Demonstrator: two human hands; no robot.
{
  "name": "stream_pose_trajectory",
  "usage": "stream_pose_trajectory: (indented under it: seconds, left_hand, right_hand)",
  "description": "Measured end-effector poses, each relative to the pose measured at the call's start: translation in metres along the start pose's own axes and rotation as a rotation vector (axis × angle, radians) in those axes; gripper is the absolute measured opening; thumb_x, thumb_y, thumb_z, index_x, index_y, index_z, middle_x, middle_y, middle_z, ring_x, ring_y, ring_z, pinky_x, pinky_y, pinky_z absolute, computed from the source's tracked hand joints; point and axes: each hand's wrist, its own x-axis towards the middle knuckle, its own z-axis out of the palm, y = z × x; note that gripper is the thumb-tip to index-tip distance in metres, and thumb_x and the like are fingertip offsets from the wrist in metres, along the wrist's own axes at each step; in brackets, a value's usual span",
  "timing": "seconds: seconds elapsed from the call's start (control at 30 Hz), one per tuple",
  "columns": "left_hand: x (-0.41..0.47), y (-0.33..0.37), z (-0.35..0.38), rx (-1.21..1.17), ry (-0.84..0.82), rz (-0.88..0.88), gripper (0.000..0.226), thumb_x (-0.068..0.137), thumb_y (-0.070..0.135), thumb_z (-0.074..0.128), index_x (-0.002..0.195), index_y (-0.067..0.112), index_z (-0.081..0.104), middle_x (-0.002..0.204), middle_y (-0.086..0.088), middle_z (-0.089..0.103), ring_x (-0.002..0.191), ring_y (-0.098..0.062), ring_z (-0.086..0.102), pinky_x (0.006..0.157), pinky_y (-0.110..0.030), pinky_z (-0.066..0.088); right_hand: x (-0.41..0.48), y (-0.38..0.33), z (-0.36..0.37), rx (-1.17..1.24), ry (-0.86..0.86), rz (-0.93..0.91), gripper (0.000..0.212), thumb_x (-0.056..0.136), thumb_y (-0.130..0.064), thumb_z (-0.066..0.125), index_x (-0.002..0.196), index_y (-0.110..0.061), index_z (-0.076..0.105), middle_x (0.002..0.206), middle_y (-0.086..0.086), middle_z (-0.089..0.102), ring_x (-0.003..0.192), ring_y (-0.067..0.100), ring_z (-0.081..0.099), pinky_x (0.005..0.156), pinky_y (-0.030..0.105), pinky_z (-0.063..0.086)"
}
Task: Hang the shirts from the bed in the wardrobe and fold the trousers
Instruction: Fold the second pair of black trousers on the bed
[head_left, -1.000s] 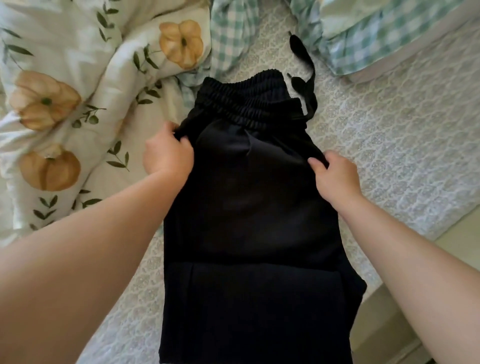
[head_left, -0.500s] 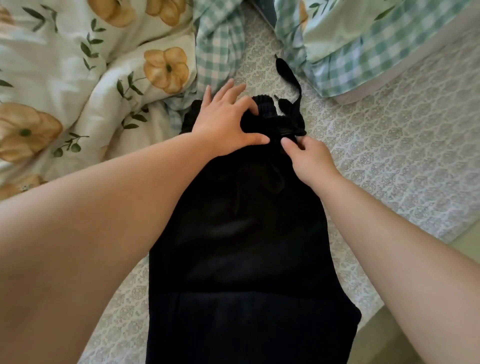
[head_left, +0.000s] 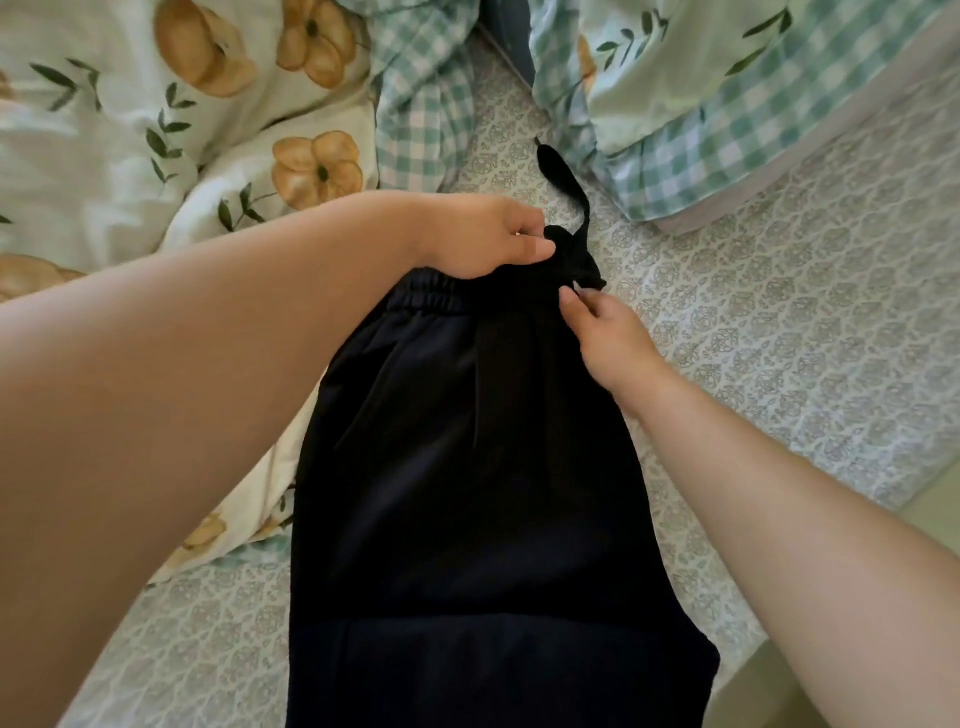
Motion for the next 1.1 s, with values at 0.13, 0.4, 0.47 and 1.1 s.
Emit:
stream_pose_trajectory:
  seconds: [0.13, 0.4, 0.47, 1.1]
  left_hand:
    - [0.014, 0.002, 0.002, 0.069, 0.023, -0.128, 0.031, 0.089, 0.060, 0.047, 0.102, 0.033, 0.051, 0.107, 0.007, 0.051, 0.095, -0.014, 0.049, 0.081, -0.030, 0.037]
    - [0.014, 0.026, -0.007, 0.172, -0.234, -0.215, 0.017, 0.084, 0.048, 0.062, 0.085, 0.032, 0.058, 0.094, 0.012, 0.060, 0.089, -0.012, 0.055, 0.083, -0.029, 0.038]
    - [0.009, 0.029, -0.020, 0.023, -0.398, -0.250, 0.027, 0.071, 0.046, 0.072, 0.092, 0.032, 0.062, 0.097, 0.012, 0.066, 0.090, -0.010, 0.062, 0.086, -0.027, 0.042]
    - [-0.014, -0.050, 0.013, 0.150, 0.084, -0.381, 0.076, 0.071, 0.074, 0.057, 0.132, 0.028, 0.050, 0.129, -0.003, 0.053, 0.118, -0.026, 0.050, 0.094, -0.037, 0.044]
  right_hand:
    - [0.008, -0.012, -0.016, 0.087, -0.144, 0.131, 0.023, 0.096, -0.038, 0.049, 0.101, -0.022, 0.064, 0.102, -0.003, 0.069, 0.097, 0.013, 0.066, 0.086, 0.028, 0.051]
    - [0.001, -0.021, -0.010, 0.064, 0.011, -0.014, 0.009, 0.093, -0.025, 0.055, 0.088, -0.021, 0.062, 0.094, -0.001, 0.067, 0.093, 0.018, 0.065, 0.088, 0.035, 0.052]
    - [-0.002, -0.019, -0.013, 0.277, -0.017, 0.001, 0.010, 0.092, -0.022, 0.056, 0.086, -0.019, 0.064, 0.097, 0.008, 0.069, 0.096, 0.025, 0.066, 0.089, 0.040, 0.053]
    - [-0.024, 0.002, 0.011, -0.431, 0.657, -0.261, 0.057, 0.082, -0.036, 0.065, 0.129, -0.008, 0.047, 0.131, 0.011, 0.042, 0.115, 0.022, 0.045, 0.089, 0.030, 0.041]
